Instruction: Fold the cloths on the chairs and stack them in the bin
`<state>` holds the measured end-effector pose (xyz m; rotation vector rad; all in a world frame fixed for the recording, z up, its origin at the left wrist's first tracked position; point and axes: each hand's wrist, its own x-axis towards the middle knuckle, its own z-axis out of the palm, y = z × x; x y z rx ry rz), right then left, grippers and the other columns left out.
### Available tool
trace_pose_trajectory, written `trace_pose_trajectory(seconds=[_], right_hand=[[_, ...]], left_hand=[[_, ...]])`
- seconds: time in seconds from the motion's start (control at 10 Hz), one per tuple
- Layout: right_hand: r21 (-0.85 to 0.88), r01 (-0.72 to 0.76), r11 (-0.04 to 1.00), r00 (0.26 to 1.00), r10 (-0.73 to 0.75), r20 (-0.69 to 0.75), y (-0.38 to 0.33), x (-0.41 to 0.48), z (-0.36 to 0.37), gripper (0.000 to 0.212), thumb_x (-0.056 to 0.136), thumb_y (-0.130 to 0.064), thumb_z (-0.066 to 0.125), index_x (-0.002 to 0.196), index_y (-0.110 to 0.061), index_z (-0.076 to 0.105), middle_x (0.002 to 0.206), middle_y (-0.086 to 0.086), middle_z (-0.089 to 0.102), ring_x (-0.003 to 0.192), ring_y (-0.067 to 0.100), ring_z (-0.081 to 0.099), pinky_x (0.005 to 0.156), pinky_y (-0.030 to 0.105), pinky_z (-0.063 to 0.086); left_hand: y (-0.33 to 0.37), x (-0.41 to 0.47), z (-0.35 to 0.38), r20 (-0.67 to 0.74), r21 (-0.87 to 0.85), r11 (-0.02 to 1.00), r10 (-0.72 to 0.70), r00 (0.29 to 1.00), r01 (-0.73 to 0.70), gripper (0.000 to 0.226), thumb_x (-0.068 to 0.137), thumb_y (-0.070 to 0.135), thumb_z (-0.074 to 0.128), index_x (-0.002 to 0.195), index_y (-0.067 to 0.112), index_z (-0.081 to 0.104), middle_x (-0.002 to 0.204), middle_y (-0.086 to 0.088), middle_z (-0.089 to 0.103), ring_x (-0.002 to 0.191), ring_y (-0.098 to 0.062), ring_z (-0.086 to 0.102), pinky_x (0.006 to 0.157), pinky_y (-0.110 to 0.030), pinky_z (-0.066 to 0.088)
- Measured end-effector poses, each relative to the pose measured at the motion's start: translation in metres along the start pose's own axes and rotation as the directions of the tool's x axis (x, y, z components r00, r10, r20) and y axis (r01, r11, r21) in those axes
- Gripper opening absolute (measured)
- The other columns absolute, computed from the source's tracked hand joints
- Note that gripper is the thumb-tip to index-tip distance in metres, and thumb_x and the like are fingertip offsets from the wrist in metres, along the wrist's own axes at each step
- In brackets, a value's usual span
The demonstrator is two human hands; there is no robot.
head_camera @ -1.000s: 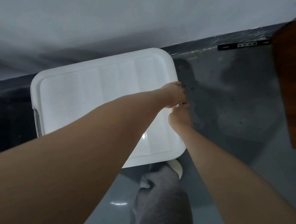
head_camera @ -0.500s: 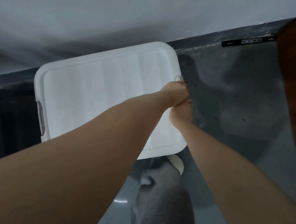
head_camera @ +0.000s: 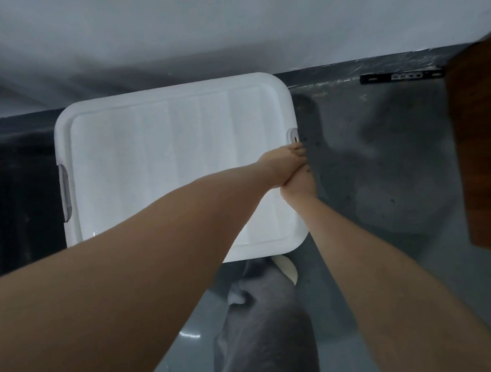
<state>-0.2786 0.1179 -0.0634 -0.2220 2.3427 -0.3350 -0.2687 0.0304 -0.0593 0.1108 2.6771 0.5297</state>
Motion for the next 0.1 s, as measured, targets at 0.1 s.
trace_pose_trajectory(seconds=[0.1], right_hand=[[0.188,-0.001,0.982,0.999,0.01,-0.047,-0.0081,-0.0242,-0.0235,0.041,0.097,-0.012,0.037,0.138,-0.006,0.039,0.132,0.014,0.048,0.114,0.029,0.053,0.086,0.035,0.046]], left_hand=[[0.0131,-0.0142,-0.0218,0.103,-0.245,0.934,-0.242,0.965,0.26,0.032,0.095,0.004,0.044,0.123,0.008,0.058,0.119,-0.008,0.059,0.113,-0.025,0.054,0.087,-0.028,0.044]])
